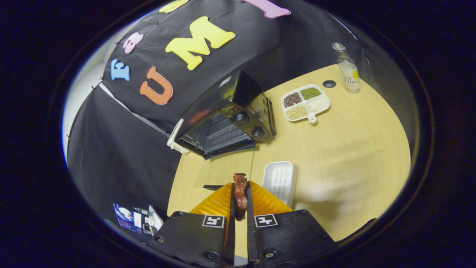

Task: Open the toaster oven, put the food inside, and close the toaster oven door.

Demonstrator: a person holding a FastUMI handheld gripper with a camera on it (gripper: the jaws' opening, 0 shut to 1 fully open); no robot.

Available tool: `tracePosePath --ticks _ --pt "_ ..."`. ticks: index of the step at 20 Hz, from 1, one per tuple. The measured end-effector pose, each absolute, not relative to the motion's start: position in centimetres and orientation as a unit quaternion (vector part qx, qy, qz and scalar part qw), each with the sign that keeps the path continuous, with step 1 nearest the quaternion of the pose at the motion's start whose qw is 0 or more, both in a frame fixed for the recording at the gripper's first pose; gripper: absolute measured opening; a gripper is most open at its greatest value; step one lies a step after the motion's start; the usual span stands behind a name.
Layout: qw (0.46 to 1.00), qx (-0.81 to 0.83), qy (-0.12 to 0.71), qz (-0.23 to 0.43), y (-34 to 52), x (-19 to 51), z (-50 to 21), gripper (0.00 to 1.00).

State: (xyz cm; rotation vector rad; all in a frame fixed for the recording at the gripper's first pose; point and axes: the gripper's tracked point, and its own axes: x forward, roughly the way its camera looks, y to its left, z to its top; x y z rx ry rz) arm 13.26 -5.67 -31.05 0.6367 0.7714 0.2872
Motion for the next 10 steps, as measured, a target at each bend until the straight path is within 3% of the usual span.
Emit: tracePosePath --ticks 10 --pt "0.876 0.417 0.236 0.059 5.8 18.7 -27.9 0.16"
